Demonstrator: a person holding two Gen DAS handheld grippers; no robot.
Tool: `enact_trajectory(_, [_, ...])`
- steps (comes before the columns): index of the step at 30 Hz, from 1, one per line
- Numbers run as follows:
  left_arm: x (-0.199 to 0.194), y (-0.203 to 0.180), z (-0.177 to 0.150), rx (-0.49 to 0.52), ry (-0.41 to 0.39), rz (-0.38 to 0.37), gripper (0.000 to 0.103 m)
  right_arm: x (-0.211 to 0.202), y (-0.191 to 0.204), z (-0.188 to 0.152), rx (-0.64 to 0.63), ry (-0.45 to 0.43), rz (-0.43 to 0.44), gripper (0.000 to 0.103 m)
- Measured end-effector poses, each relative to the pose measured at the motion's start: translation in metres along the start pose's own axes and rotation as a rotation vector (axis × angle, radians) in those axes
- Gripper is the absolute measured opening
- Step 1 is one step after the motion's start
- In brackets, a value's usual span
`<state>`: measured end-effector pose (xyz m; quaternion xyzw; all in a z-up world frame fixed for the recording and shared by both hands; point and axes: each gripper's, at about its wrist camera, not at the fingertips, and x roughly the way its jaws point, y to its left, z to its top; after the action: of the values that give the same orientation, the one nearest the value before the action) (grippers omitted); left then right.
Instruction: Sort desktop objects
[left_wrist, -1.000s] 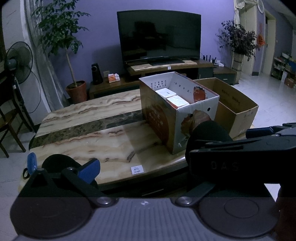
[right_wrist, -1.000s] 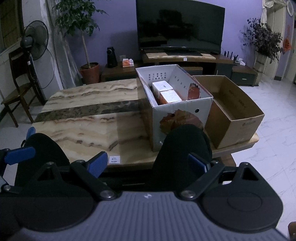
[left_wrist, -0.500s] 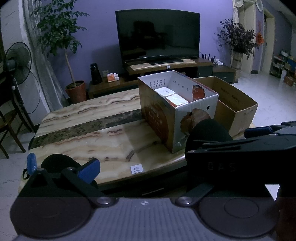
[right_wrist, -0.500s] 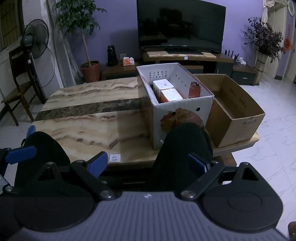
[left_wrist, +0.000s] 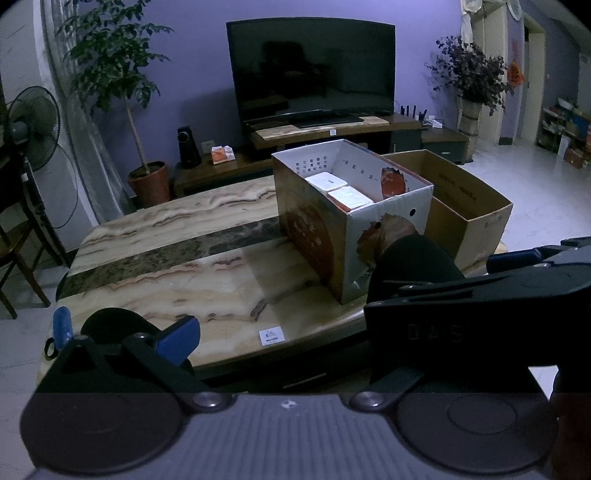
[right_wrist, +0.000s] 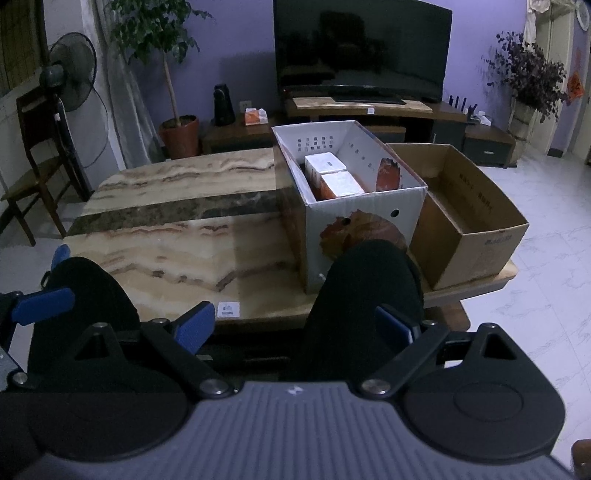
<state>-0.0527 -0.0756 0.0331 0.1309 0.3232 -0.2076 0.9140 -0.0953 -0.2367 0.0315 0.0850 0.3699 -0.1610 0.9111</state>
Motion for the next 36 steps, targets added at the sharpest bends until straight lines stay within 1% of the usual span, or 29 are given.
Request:
enact_trajectory(5, [0.0,0.001,0.0,-0.005,-0.003,-0.003,0.102,-0.006,0.001,0.0,0.011,0.009,0.01,0.093])
enact_trajectory(12, [-0.002,0.001,0.001,-0.005,-0.008,-0.006,0.102,-0.014,0.002,0.001,0.017,0.011,-0.003,0.093])
enact_trajectory(36, [-0.001,-0.001,0.001,-0.001,-0.003,-0.007,0.102,-0.014,-0.001,0.001,0.018,0.01,-0.007,0.093])
